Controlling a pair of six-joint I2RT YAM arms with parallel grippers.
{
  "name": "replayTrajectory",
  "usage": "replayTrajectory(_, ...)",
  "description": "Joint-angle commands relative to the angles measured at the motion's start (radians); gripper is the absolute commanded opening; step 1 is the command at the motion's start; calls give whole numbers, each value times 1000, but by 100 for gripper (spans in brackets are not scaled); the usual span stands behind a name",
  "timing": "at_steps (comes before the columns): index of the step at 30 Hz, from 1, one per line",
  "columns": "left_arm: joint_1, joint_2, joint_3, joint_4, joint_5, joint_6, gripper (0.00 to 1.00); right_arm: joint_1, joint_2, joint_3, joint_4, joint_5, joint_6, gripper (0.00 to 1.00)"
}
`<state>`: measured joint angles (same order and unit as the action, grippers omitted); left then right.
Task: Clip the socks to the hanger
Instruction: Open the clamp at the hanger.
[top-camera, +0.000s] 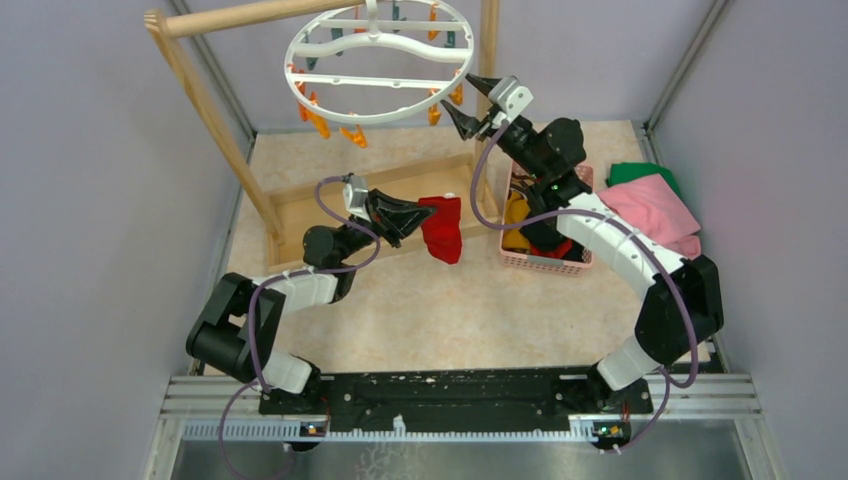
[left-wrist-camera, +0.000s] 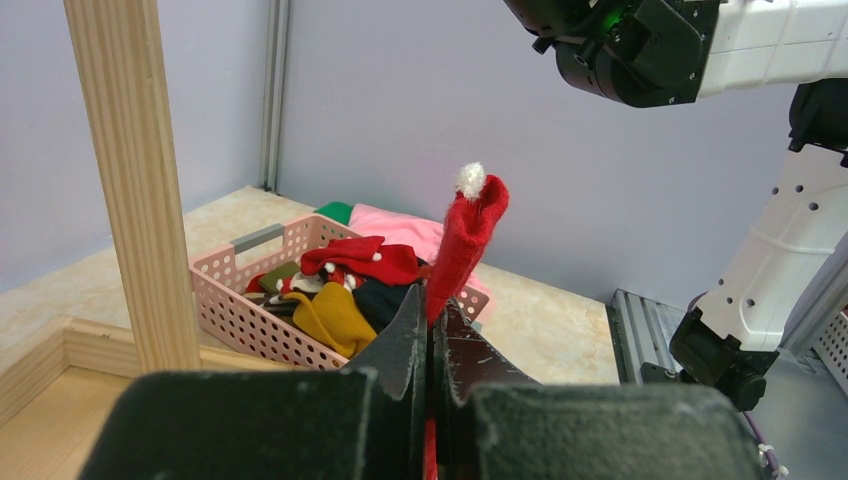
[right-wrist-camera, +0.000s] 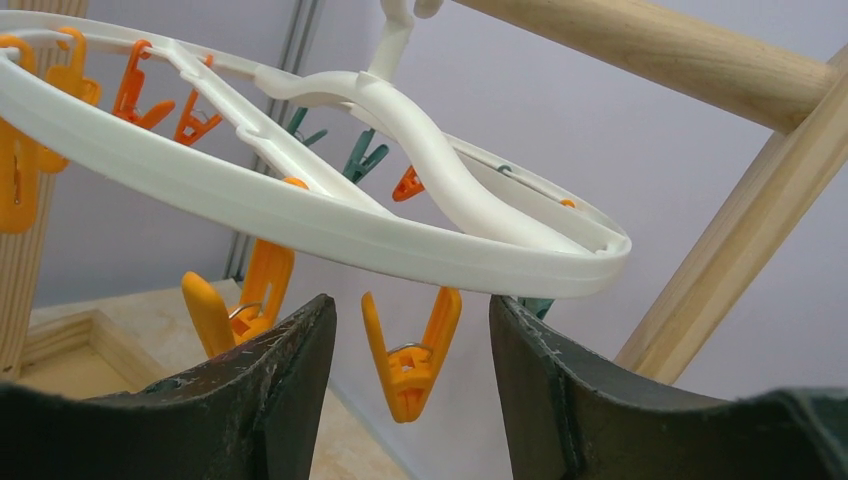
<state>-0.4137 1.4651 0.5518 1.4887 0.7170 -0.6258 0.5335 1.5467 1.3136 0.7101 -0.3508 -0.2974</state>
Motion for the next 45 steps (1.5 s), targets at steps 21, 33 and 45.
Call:
replayTrajectory(21, 3, -31, -8, 304, -7, 9, 0, -4, 56, 116, 15, -6, 66, 49)
replayTrajectory(33, 3, -38, -16, 304, -15, 16, 0, -5, 63, 130, 10, -25, 95, 4)
replayTrajectory(45, 3, 37, 82, 304, -123, -27, 0, -6, 41, 123, -23, -39, 170, 0)
